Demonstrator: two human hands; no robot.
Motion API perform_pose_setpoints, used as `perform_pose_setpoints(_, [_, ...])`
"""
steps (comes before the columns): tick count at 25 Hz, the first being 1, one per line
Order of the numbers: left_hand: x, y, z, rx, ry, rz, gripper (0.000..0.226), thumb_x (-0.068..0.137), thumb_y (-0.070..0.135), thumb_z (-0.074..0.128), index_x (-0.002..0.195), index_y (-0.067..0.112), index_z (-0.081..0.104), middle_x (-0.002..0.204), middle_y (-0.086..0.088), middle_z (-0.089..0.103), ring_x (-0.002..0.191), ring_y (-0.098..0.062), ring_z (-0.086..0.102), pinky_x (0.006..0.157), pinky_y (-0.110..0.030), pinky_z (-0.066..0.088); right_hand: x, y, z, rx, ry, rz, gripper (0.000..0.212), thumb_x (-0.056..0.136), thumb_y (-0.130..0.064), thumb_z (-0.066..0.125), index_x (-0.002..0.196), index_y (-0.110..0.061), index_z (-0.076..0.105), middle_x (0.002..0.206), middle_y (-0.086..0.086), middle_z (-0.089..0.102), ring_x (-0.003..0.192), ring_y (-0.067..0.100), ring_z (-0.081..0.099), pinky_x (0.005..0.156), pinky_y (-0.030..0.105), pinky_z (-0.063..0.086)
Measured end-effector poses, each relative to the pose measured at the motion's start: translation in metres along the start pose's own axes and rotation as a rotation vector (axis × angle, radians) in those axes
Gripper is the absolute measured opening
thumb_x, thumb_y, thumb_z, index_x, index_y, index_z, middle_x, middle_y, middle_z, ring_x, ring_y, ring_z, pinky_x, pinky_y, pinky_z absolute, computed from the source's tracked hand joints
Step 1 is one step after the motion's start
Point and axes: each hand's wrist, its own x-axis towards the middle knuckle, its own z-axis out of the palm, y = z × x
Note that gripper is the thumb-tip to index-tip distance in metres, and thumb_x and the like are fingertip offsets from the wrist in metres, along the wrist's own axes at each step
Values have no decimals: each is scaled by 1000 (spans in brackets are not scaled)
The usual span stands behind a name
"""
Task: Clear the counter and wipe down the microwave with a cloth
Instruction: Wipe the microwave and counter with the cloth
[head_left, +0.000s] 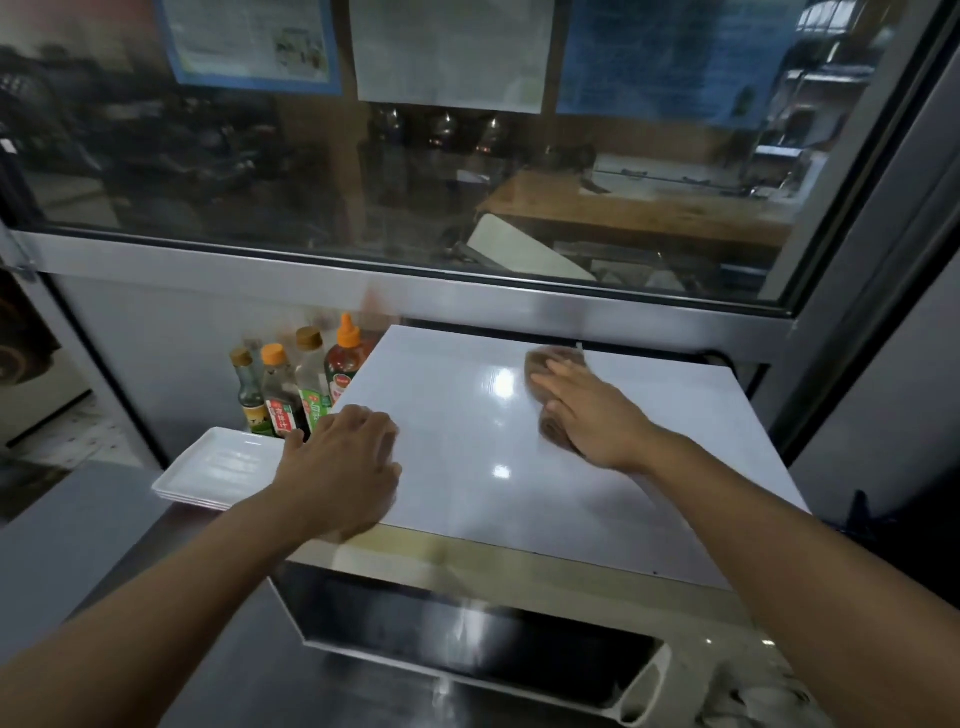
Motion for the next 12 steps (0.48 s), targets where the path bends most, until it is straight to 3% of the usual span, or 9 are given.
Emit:
perform_pose_setpoints(3, [-5, 23, 1, -25, 81, -12, 34, 90, 32, 48, 122, 22, 48, 137, 3, 44, 127, -24, 40, 104, -50, 31, -13, -2, 4, -14, 0, -14, 42, 100, -22, 35, 141, -15, 35, 156, 0, 20, 145, 14, 9, 112, 39, 27])
perform_pose_setpoints(8, [-10, 83, 19, -80, 134, 216, 34, 94, 41, 40, 124, 28, 48, 138, 8, 44, 124, -19, 43, 102, -43, 34, -90, 5, 26, 83, 43, -236, 49, 98, -27, 29, 147, -25, 28, 158, -6, 14, 146, 10, 7, 117, 34, 16])
perform_pose_setpoints(12, [-4, 94, 22, 17, 81, 175, 40, 92, 48, 40, 129, 31, 40, 141, 5, 38, 127, -23, 39, 102, -45, 35, -44, 47, -9, 35, -5, 24, 44, 99, -17, 35, 142, -19, 36, 156, -2, 22, 143, 14, 17, 112, 43, 26])
